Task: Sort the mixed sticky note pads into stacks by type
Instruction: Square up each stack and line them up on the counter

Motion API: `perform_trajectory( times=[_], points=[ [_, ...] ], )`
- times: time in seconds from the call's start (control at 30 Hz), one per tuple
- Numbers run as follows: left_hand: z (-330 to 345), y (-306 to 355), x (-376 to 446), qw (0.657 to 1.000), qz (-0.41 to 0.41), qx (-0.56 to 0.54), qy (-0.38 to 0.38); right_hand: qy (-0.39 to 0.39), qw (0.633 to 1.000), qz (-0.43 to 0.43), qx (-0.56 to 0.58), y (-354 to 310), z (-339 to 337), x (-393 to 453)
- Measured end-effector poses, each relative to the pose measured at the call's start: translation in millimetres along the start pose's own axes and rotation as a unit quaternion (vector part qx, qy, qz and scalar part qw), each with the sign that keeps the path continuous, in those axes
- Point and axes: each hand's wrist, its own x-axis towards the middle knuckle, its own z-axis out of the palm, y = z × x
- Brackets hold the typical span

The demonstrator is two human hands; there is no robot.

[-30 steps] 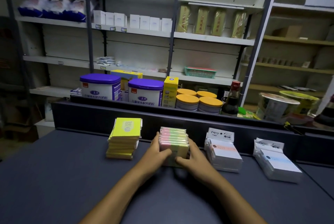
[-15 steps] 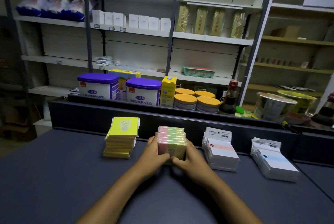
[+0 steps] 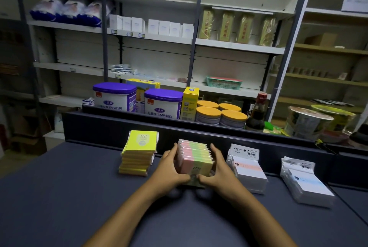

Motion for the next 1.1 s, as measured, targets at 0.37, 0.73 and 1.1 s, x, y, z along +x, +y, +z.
perform_trajectory(
  times=[0.37,0.73,1.1],
  points=[
    [-5.8,4.5,-3.0,0.990,0.048,-0.130,0.010,-0.053,0.998,-0.019,0.018,-9.0,1.4,-3.5],
    [13.4,4.8,0.5,0.989,-0.056,-0.132,-0.025,0.006,0.997,-0.080,-0.012,4.0,22.3,3.0],
    [15.2,16.8,-4.8,0.987,-0.067,-0.145,-0.029,-0.003,0.998,-0.063,0.000,7.1,21.8,3.4]
  ],
)
